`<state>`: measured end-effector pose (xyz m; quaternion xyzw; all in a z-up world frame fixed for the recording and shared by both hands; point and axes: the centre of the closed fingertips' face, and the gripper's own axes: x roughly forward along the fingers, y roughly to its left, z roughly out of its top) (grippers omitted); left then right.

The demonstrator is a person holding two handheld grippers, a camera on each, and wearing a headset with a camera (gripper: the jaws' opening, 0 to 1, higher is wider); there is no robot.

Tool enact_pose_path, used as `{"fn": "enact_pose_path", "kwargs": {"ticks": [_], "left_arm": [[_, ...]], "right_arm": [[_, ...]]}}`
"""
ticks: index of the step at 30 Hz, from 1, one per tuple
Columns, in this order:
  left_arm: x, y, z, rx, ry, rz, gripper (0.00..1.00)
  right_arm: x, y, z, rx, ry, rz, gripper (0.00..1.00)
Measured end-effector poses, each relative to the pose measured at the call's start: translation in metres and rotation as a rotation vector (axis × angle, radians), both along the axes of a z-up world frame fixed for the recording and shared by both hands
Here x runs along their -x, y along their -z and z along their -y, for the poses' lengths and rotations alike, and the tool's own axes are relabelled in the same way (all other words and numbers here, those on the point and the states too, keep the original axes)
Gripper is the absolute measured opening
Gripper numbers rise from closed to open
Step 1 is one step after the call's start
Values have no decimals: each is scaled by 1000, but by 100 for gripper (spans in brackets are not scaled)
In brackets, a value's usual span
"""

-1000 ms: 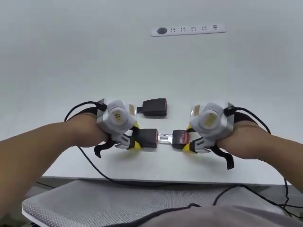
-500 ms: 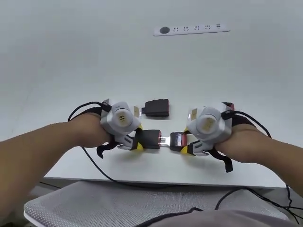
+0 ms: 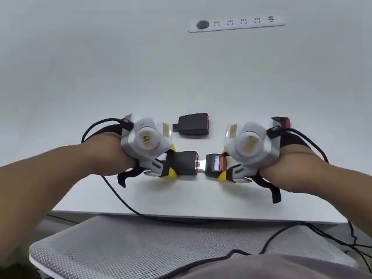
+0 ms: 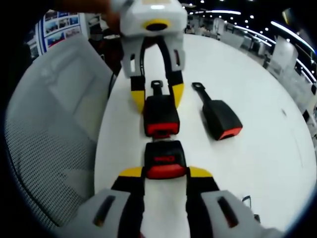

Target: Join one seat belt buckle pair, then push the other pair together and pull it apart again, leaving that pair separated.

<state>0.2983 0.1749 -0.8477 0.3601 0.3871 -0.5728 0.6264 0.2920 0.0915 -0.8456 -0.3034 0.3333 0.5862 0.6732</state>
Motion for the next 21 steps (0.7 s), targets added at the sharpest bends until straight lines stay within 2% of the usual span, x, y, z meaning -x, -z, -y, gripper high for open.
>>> {"fn": "enact_pose_path", "kwargs": {"ticks": [5, 7, 8, 14, 18, 21], "left_arm": [[-1, 0, 1, -3, 5, 1, 32], [-2, 0, 2, 3, 23, 8, 32], [-1, 0, 1, 1, 16, 6, 32], [0, 1, 1, -9, 20, 5, 32], [0, 1, 0, -13, 42, 3, 32], [1, 1, 0, -19, 37, 1, 32]], "right_arm": [[-1, 0, -8, -3, -8, -3, 29], [2, -1, -12, -25, -13, -19, 29], [3, 0, -10, -8, -11, -10, 29], [4, -2, -7, -9, -15, -15, 29], [2, -3, -4, -11, -48, -2, 29], [2, -2, -2, -23, -42, -20, 29]]}}
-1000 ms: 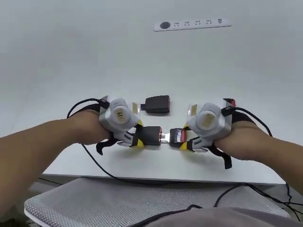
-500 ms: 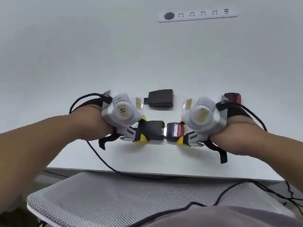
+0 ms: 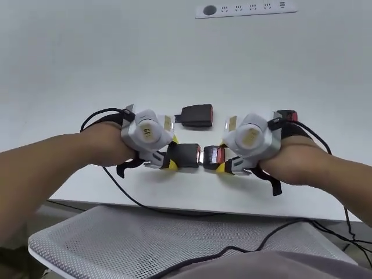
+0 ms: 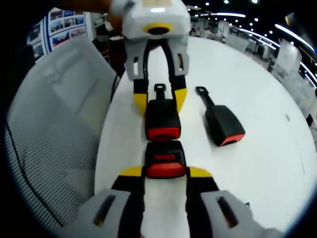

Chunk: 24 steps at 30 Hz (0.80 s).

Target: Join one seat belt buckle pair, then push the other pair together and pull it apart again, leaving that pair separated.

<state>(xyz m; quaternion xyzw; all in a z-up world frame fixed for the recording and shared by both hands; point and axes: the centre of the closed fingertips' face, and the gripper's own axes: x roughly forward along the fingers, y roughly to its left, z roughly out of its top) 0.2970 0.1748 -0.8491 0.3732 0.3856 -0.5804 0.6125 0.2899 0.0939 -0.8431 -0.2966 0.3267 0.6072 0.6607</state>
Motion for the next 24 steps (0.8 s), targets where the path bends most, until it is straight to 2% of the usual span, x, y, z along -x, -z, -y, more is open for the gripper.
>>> {"fn": "enact_pose_path", "kwargs": {"ticks": [11, 19, 24], "left_arm": [[0, 1, -1, 2, -9, -5, 32], [3, -2, 0, -23, -24, -7, 33], [4, -1, -2, -32, -39, -2, 33]], "right_arm": [[-4, 1, -1, -7, -5, -11, 29], [-4, 2, -2, 3, 1, -16, 29], [-4, 3, -2, 8, 2, -1, 30]]}}
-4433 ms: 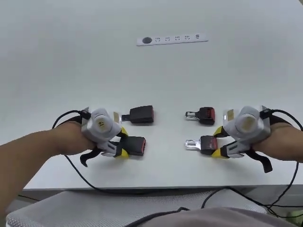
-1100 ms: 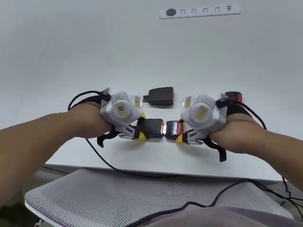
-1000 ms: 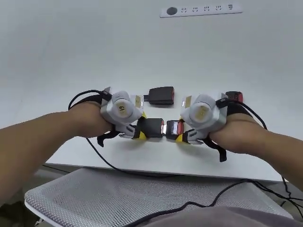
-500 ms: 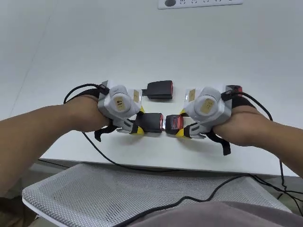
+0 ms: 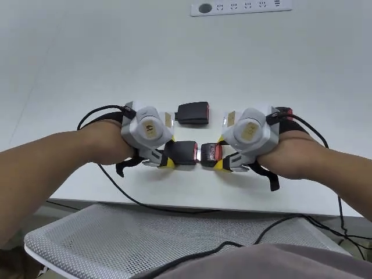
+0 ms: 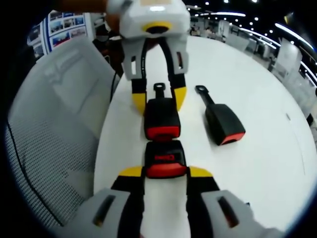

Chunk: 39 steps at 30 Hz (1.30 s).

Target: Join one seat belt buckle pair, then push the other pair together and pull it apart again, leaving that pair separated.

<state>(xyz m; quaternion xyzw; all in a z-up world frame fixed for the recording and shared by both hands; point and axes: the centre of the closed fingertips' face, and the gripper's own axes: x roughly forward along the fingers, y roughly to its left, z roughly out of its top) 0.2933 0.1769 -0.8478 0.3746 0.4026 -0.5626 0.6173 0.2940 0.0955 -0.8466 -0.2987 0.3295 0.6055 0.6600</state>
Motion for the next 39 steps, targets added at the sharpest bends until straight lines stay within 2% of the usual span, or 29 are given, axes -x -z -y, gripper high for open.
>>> {"fn": "enact_pose_path", "kwargs": {"ticks": [12, 13, 15, 18, 21, 24, 26, 29, 36, 39], "left_arm": [[-3, 1, 0, -9, -20, -6, 35], [-3, 1, 0, -8, -18, -1, 35], [-6, -1, -1, -12, -11, 31, 37], [-7, -11, -2, -5, -27, 44, 39], [-8, -28, 0, 14, -36, 67, 44], [-11, -42, 1, 29, -38, 69, 47], [-19, -52, 4, 55, -54, 82, 48], [-37, -57, 5, 63, -55, 102, 49], [-72, -56, 17, 77, -65, 122, 51], [-83, -53, 21, 84, -68, 127, 53]], "right_arm": [[-3, -1, -1, 9, -6, 16, 33], [-4, -1, -1, 14, -4, 21, 33], [-3, -2, -1, 15, -3, 32, 34], [-4, -8, -1, 7, 12, 43, 40], [-2, -19, -1, -20, 23, 39, 41], [-4, -31, 6, -53, 51, 41, 41], [-9, -38, 13, -72, 81, 42, 41], [-20, -43, 29, -76, 98, 68, 42], [-52, -49, 77, -44, 173, 106, 42], [-63, -48, 100, -23, 212, 106, 43]]}}
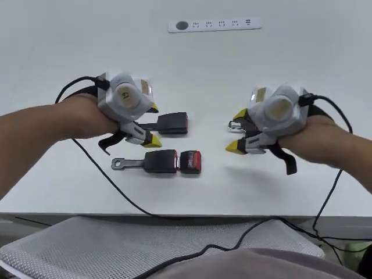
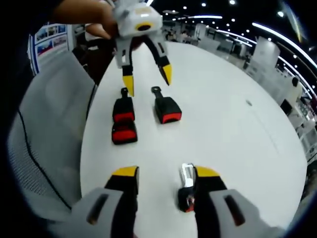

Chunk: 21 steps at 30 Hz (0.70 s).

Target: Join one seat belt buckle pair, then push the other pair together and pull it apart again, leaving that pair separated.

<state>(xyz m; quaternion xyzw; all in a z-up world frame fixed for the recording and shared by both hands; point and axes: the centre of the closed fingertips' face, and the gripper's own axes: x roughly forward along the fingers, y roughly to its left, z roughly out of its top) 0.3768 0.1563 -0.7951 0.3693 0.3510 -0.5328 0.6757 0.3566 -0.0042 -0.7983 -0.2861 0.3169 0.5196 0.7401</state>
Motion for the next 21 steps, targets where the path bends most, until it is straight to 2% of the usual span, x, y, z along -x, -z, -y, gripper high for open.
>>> {"fn": "enact_pose_path", "kwargs": {"ticks": [2, 3, 5, 8, 11, 15, 21], "left_arm": [[-6, 5, 1, -1, 2, 4, 55], [-9, 10, 0, -17, 9, -2, 55], [-13, 13, -1, -32, 18, 1, 56], [-18, 19, 2, -28, 25, -6, 56], [-20, 29, 0, -62, 46, -15, 56], [-19, 40, -2, -88, 55, -47, 56], [-22, 50, 0, -114, 66, -58, 54]], "right_arm": [[-6, 2, 16, 9, 26, 1, 44], [-9, 2, 25, 14, 43, 3, 44], [-11, 3, 36, 22, 57, 1, 43], [-14, 7, 45, 47, 45, 13, 43], [-16, 12, 47, 58, 33, 8, 43], [-17, 21, 41, 80, -7, -14, 43], [-27, 35, 38, 106, -24, -48, 41]]}}
